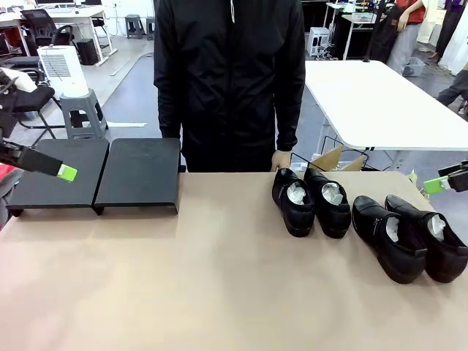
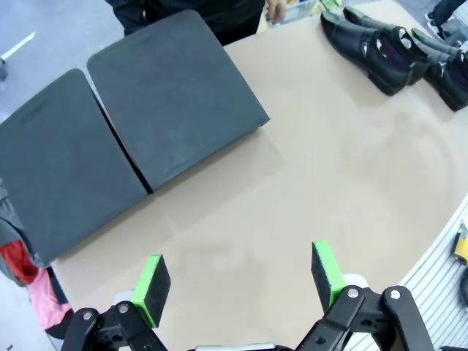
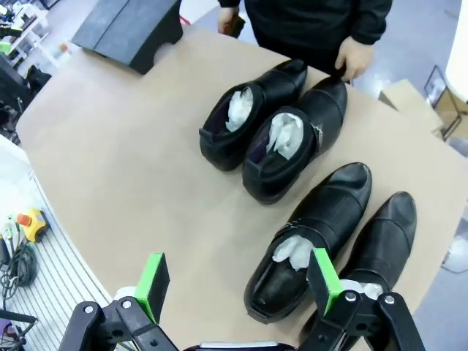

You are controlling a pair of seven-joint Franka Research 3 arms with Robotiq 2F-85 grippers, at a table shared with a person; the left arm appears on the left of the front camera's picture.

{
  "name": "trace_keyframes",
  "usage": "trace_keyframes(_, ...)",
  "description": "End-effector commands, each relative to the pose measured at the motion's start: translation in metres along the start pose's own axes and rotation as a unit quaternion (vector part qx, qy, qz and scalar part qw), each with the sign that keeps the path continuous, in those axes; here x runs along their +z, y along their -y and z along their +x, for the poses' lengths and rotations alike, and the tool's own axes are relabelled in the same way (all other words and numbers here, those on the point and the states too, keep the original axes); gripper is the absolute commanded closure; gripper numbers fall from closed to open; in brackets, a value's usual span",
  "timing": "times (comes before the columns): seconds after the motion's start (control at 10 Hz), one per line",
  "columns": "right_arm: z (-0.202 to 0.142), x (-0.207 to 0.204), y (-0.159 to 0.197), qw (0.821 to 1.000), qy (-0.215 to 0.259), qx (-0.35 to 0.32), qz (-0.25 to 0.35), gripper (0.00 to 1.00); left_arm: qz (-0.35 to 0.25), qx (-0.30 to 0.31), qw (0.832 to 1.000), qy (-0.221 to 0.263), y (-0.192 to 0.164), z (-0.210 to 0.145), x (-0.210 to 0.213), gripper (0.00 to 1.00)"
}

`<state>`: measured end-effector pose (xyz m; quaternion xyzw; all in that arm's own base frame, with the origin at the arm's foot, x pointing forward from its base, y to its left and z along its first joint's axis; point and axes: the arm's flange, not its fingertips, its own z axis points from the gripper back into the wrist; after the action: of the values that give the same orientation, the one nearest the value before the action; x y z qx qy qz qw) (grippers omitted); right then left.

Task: Organize the shoes by placing them on the stand.
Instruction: Pick up one Shoe and place it in the middle of the table.

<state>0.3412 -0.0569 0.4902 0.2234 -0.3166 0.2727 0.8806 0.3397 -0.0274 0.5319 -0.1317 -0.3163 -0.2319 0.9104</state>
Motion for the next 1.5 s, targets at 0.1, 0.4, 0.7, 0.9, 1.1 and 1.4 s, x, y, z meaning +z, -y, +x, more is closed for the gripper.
trace_keyframes(0.1, 0.0, 0.0, 0.0, 1.0, 0.0, 0.001, 0.0, 0.0, 0.0, 0.0, 1.0, 0.0, 0.0, 0.0, 0.0, 0.0)
trace_keyframes(0.4, -0.011, 0.023, 0.02, 0.999, -0.036, 0.004, 0.027, 0.0, -0.019, 0.031, 0.999, 0.008, -0.003, -0.012, 0.021, 0.0)
trace_keyframes(0.7, -0.026, 0.059, 0.034, 0.999, -0.016, -0.003, 0.03, 0.0, -0.079, 0.057, 0.994, 0.043, -0.014, -0.018, 0.059, 0.0)
trace_keyframes(0.9, -0.026, 0.053, 0.03, 0.999, -0.025, -0.014, 0.018, 0.0, -0.067, 0.042, 0.997, 0.022, -0.01, -0.013, 0.052, 0.0)
trace_keyframes(1.1, -0.026, 0.053, 0.03, 0.999, -0.025, -0.014, 0.018, 0.0, -0.067, 0.062, 0.995, 0.039, -0.009, -0.018, 0.059, 0.0)
trace_keyframes(1.4, -0.026, 0.053, 0.03, 0.999, -0.025, -0.014, 0.018, 0.0, -0.067, 0.062, 0.995, 0.039, -0.009, -0.018, 0.059, 0.0)
